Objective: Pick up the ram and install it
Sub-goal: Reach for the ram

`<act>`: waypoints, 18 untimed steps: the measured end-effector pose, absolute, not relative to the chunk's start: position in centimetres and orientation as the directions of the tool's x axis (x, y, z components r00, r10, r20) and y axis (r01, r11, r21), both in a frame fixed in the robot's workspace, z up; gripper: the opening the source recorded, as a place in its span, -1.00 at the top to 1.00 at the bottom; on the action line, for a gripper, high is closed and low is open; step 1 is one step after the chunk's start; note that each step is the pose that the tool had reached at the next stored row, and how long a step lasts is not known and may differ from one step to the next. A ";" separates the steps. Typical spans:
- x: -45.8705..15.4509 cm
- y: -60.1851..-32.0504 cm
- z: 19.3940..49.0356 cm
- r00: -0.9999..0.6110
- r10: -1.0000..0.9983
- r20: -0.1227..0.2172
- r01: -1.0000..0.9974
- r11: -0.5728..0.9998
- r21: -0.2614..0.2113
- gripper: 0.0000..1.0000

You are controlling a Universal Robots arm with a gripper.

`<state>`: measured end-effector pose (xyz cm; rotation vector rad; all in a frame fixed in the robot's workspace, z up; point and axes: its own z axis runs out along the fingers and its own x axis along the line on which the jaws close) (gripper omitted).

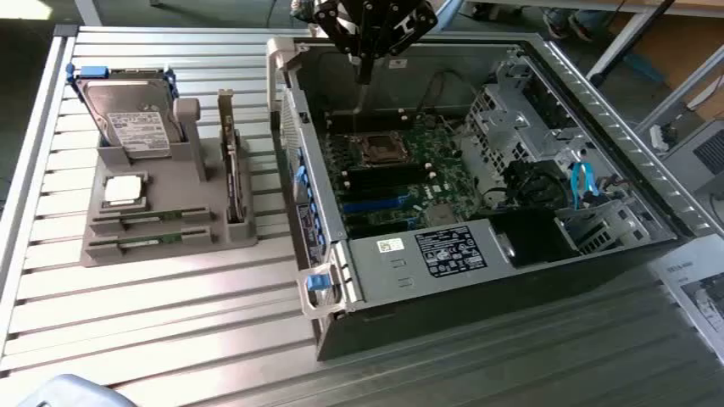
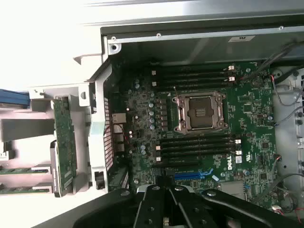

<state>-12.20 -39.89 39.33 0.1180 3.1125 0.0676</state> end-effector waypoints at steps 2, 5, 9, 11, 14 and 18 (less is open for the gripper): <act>-12.2 -39.9 39.3 -0.997 0.076 -0.024 0.075 0.996 0.044 0.80; -12.2 -39.9 39.3 -0.997 0.076 -0.024 0.075 0.996 0.044 0.80; -12.2 -39.9 39.3 -0.997 0.076 -0.025 0.075 0.996 0.044 0.80; -12.4 -39.9 39.3 -0.997 0.076 -0.025 0.075 0.996 0.044 0.80; -12.6 -39.9 39.3 -0.997 0.076 -0.024 0.075 0.996 0.044 0.80; -13.1 -39.9 39.3 -0.997 0.076 -0.024 0.075 0.996 0.044 0.80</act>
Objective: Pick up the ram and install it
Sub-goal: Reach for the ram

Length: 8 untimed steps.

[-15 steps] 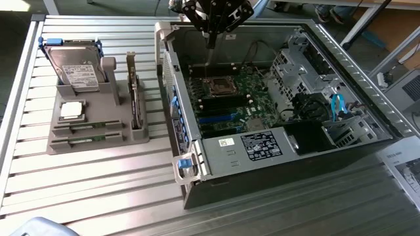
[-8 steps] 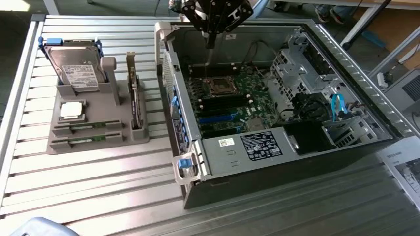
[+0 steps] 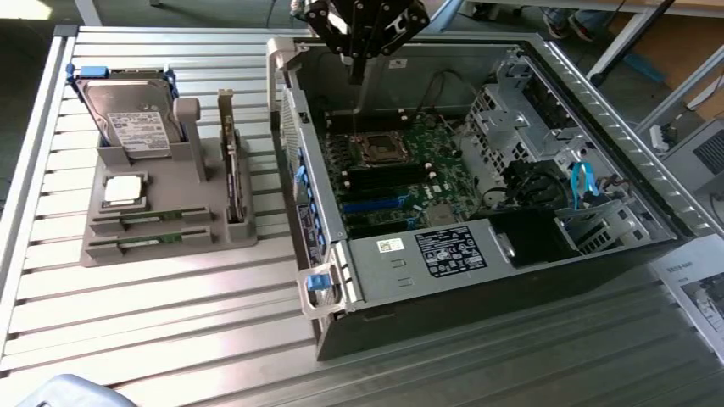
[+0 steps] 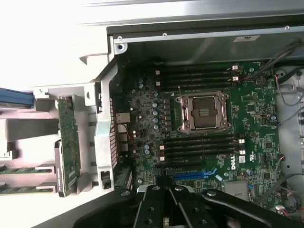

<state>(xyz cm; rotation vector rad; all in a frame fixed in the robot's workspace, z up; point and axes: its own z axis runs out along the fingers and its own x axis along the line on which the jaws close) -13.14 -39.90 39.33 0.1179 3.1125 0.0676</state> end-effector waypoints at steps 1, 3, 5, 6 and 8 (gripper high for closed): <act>-13.3 -39.9 39.3 -0.997 0.076 -0.024 0.075 0.996 0.044 0.80; -13.7 -39.9 39.3 -0.997 0.076 -0.024 0.075 0.996 0.044 0.80; -14.1 -39.9 39.3 -0.997 0.076 -0.024 0.075 0.996 0.044 0.80; -14.4 -39.9 39.3 -0.997 0.076 -0.024 0.075 0.996 0.044 0.80; -14.8 -39.9 39.3 -0.997 0.076 -0.024 0.075 0.996 0.044 0.80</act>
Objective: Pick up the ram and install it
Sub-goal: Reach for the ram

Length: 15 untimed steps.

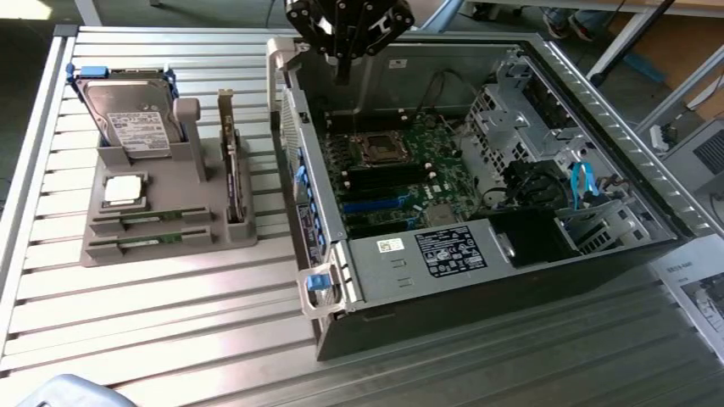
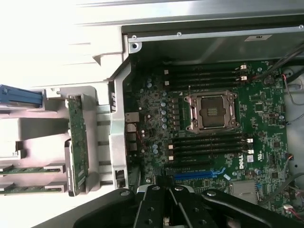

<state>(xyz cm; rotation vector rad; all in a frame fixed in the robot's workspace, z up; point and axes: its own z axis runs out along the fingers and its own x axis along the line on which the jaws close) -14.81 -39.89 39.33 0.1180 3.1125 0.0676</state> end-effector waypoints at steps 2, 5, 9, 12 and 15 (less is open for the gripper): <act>-15.2 -39.9 39.3 -0.997 0.076 -0.024 0.075 0.996 0.044 0.80; -15.7 -39.9 39.3 -0.997 0.076 -0.024 0.075 0.996 0.044 0.80; -16.3 -39.9 39.3 -0.997 0.076 -0.024 0.075 0.996 0.044 0.80; -16.7 -39.9 39.3 -0.997 0.076 -0.024 0.075 0.996 0.044 0.80; -17.2 -39.9 39.3 -0.997 0.076 -0.024 0.075 0.996 0.044 0.80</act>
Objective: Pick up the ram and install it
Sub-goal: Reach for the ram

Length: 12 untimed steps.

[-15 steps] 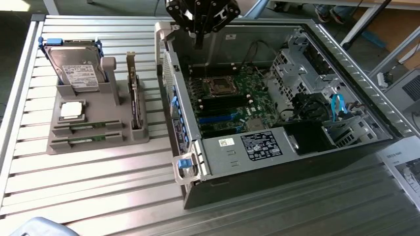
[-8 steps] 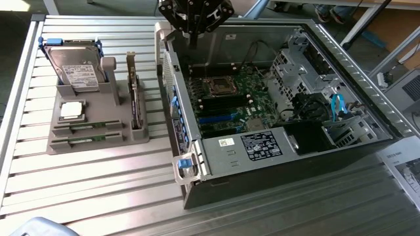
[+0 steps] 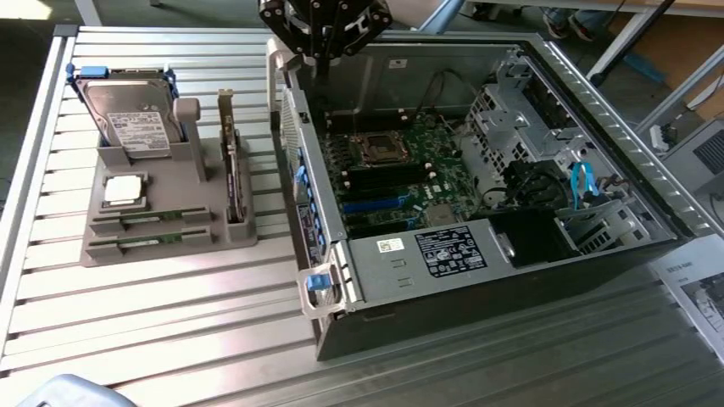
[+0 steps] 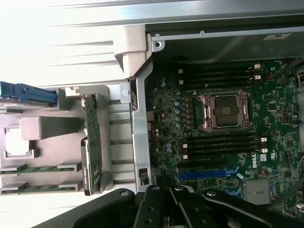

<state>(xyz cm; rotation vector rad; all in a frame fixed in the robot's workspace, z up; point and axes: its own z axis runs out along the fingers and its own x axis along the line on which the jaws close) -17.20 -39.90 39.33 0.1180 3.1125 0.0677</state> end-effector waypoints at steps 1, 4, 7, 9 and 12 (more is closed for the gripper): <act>-17.4 -39.9 39.3 -0.997 0.076 -0.024 0.075 0.996 0.044 0.80; -17.9 -39.9 39.3 -0.997 0.076 -0.024 0.075 0.996 0.044 0.80; -18.5 -39.9 39.3 -0.997 0.076 -0.024 0.075 0.996 0.044 0.80; -18.9 -39.9 39.3 -0.997 0.076 -0.025 0.075 0.996 0.044 0.80; -19.4 -39.9 39.3 -0.997 0.076 -0.024 0.075 0.996 0.044 0.80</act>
